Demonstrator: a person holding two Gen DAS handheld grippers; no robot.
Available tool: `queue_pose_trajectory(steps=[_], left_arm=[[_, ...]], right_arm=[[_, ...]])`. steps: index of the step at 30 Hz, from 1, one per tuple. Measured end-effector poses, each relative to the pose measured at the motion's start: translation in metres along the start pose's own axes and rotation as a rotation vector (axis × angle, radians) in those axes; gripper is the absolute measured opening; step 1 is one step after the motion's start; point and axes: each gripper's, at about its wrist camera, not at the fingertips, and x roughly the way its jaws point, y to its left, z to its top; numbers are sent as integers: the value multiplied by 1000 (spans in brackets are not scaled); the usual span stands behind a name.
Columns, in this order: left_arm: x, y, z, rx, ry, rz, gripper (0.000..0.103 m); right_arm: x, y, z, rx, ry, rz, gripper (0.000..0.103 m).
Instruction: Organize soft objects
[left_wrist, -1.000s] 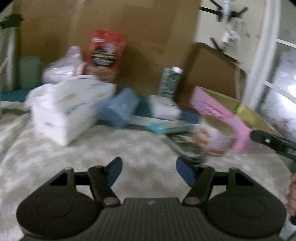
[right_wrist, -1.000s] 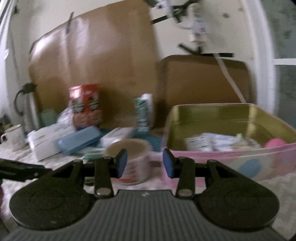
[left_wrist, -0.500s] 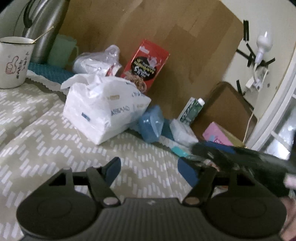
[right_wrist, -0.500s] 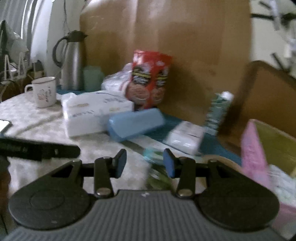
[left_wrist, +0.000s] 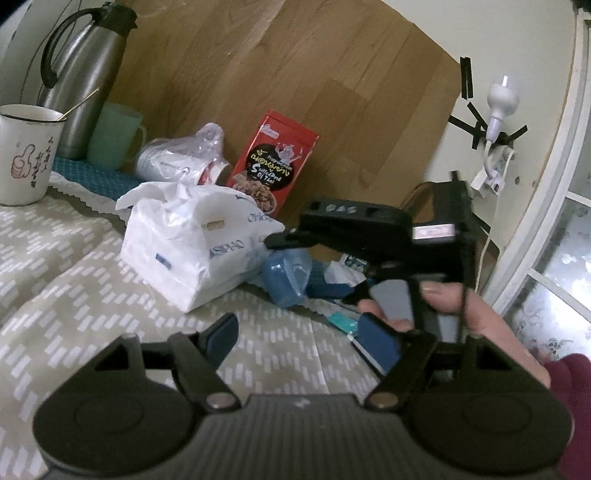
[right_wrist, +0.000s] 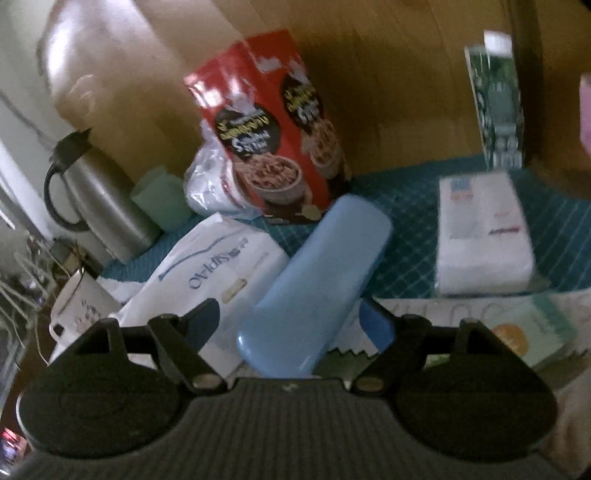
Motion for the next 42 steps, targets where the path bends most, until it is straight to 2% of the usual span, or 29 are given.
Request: queue_pose_trajectory(steps=[3,7,9,12,14,16,19,22,25,27,29,31,34,42], left_arm=[[-1,2,0,-6,-6,-1,75],[-1,4,1,-17,-8,0,76],[-1,4,2,-18,-10,1,76],[-3,6,2,-27,-18,4,76],[-5,8,2,-40,-27,8,81],[-5,9,2,-49,-22,11,81],[-3,9,3,-49,-10,19,81],[-1,10,3,-51,8,17,81],[3,11,4,-59,40,19,82],[6,12,4,-65,59,12,83],[8,12,3,-67,77,16,83],[12,11,2,-66,104,22,83],[16,10,2,-62,136,29,83],[20,8,1,-54,163,6,86]], right_arm=[[11,-1,-2,16,33,-15,72],[3,2,-7,-21,39,-16,63],[-5,3,-13,-61,52,-15,61],[-25,3,-28,-158,70,-20,60],[-43,2,-43,-229,81,-11,59],[-63,1,-58,-303,79,-14,57],[-93,2,-89,-445,80,10,57],[-120,7,-127,-617,51,-2,57],[-147,1,-154,-698,50,13,57],[-161,-4,-167,-716,36,19,57],[-169,-10,-177,-711,21,-12,59],[-171,-16,-184,-687,18,-47,64],[-176,-25,-188,-640,-7,-38,70],[-171,-22,-189,-661,-49,-38,71]])
